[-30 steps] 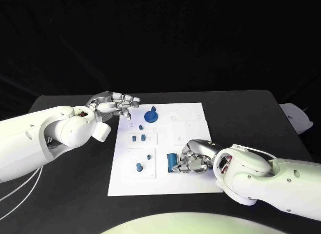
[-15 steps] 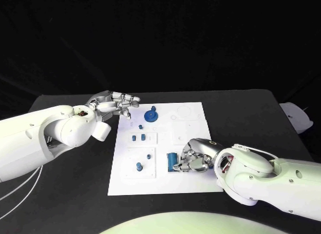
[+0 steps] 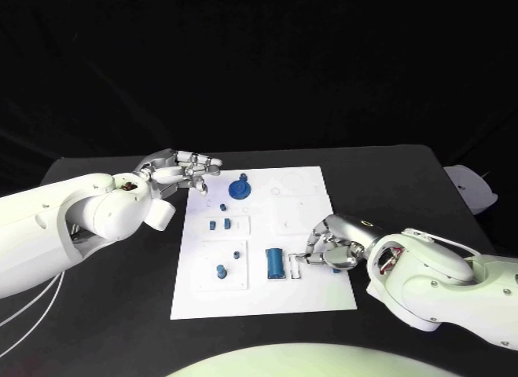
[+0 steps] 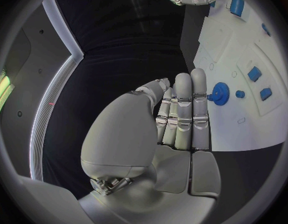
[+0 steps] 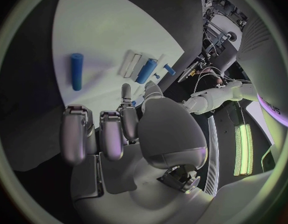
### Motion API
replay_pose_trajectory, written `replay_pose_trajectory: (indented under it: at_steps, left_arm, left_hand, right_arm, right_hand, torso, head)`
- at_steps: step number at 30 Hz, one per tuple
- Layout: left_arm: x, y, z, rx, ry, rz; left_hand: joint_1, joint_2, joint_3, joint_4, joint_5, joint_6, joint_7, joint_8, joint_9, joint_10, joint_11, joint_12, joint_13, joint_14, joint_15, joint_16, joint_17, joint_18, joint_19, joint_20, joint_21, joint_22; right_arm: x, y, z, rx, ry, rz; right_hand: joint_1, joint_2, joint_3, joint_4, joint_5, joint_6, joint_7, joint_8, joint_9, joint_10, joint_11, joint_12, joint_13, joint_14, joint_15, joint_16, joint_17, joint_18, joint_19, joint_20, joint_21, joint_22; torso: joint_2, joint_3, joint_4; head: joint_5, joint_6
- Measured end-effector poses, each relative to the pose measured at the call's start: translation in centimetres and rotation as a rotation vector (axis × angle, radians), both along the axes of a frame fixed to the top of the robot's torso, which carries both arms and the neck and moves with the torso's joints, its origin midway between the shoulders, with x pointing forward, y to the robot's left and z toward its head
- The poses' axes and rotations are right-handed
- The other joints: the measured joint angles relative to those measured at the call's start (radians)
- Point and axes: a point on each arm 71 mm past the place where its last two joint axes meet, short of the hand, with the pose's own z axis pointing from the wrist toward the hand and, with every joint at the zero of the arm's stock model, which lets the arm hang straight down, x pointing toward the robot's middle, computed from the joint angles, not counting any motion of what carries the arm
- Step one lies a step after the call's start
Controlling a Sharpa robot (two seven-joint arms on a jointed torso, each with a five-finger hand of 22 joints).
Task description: Assemble the parts on the task board
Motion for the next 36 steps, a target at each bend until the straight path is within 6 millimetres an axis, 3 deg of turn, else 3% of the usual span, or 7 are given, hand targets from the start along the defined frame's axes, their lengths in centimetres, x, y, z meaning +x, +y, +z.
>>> replay_pose_trajectory:
  at_steps: [6,12,21,36]
  left_arm:
    - [0.0,-0.1,0.0,-0.001,0.0,-0.002]
    - [0.0,0.0,0.0,0.0,-0.001,0.0]
    - [0.0,0.1,0.0,0.0,-0.001,0.001]
    - [0.0,0.2,0.0,0.0,0.0,0.001]
  left_hand:
    - [0.0,0.0,0.0,0.0,0.0,0.0,0.0,0.0,0.0,0.0,0.0,0.0,0.0,0.0,0.0,0.0,0.0,0.0,0.0,0.0,0.0,0.0]
    - [0.0,0.0,0.0,0.0,0.0,0.0,0.0,0.0,0.0,0.0,0.0,0.0,0.0,0.0,0.0,0.0,0.0,0.0,0.0,0.0,0.0,0.0]
    - [0.0,0.0,0.0,0.0,0.0,0.0,0.0,0.0,-0.001,-0.004,-0.004,0.0,0.0,0.0,0.0,0.0,-0.001,0.0,0.0,0.0,0.0,-0.001]
    - [0.0,0.0,0.0,0.0,0.0,0.0,0.0,0.0,-0.001,-0.004,-0.004,0.0,0.0,0.0,0.0,0.0,-0.001,0.0,0.0,0.0,0.0,-0.001]
  right_arm:
    - [0.4,-3.8,0.2,-0.047,-0.008,-0.084]
    - [0.4,-5.6,0.2,-0.092,-0.023,-0.108]
    - [-0.1,-5.9,-0.4,-0.138,-0.037,-0.088]
    - [-0.4,-4.7,-2.2,-0.175,-0.025,-0.042]
  right_hand:
    - [0.016,-0.003,-0.003,-0.003,0.0,-0.006,0.006,-0.014,-0.007,-0.002,0.009,0.0,0.0,0.0,0.007,0.0,0.0,0.0,0.0,0.0,0.0,0.0]
    - [0.023,-0.006,-0.005,-0.005,0.0,-0.005,0.005,-0.019,-0.01,-0.005,0.012,-0.016,0.005,0.0,0.007,0.0,0.0,0.0,-0.002,0.002,0.0,0.0]
    - [0.033,-0.004,-0.011,-0.005,0.0,0.017,-0.001,-0.019,-0.01,-0.006,0.013,-0.02,0.02,0.0,0.008,0.0,0.0,0.0,-0.004,0.004,0.0,0.0]
    - [0.033,-0.004,-0.014,-0.003,0.0,0.025,-0.006,-0.019,-0.01,-0.007,0.014,-0.02,0.021,0.0,0.008,-0.004,0.0,0.0,-0.004,0.004,0.0,0.0]
  torso:
    - [-0.002,-0.0018,-0.0021]
    - [-0.003,-0.0019,-0.0055]
    - [-0.004,-0.0023,-0.008]
    - [-0.004,-0.0016,-0.0079]
  head:
    - [-0.019,0.0]
    - [-0.034,0.001]
    - [-0.045,0.0]
    - [-0.041,-0.003]
